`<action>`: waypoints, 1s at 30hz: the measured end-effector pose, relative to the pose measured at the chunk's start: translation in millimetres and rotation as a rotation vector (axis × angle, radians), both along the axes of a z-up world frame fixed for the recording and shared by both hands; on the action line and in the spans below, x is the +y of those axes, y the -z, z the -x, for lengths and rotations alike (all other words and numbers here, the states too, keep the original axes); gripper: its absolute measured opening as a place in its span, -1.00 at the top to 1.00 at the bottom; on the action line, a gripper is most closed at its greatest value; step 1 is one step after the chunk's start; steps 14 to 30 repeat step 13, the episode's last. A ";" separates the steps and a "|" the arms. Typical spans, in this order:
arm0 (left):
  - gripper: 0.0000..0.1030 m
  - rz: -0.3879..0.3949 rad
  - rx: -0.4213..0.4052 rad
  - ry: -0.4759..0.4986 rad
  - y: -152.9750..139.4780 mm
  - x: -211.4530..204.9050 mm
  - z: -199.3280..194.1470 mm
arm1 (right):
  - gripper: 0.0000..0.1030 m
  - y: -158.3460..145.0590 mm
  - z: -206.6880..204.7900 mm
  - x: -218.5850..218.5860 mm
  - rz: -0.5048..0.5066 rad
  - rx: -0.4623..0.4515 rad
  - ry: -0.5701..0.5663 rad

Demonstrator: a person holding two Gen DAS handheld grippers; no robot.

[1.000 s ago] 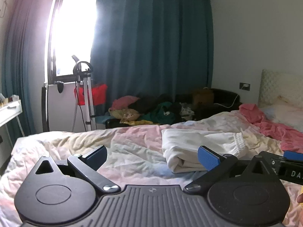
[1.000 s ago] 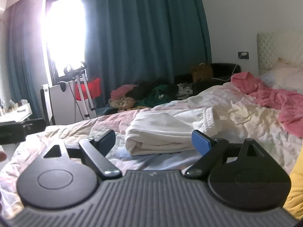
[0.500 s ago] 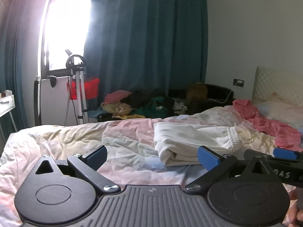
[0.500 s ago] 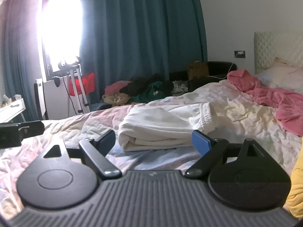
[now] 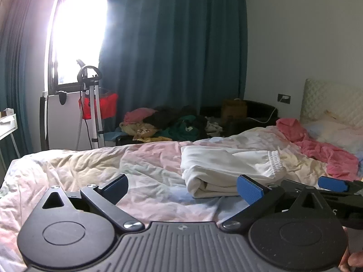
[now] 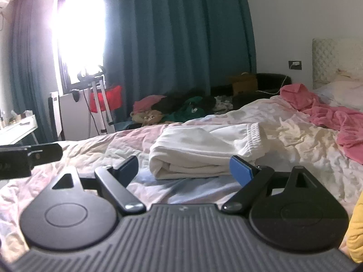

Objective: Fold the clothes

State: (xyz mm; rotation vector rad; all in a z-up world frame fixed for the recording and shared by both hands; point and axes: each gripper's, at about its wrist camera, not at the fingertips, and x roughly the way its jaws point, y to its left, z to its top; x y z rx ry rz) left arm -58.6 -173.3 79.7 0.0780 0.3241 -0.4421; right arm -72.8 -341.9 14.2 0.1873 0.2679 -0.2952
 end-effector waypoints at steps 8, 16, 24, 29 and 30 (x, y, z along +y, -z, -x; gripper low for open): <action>-0.99 -0.014 -0.003 -0.014 2.1 1.0 2.5 | -0.72 -0.1 0.3 -4.0 -0.027 0.002 0.011; -0.99 -0.017 -0.003 -0.019 2.4 2.9 3.8 | -0.73 0.3 -0.4 -2.0 -0.012 0.011 0.019; -0.99 -0.017 -0.003 -0.019 2.4 2.9 3.8 | -0.73 0.3 -0.4 -2.0 -0.012 0.011 0.019; -0.99 -0.017 -0.003 -0.019 2.4 2.9 3.8 | -0.73 0.3 -0.4 -2.0 -0.012 0.011 0.019; -0.99 -0.017 -0.003 -0.019 2.4 2.9 3.8 | -0.73 0.3 -0.4 -2.0 -0.012 0.011 0.019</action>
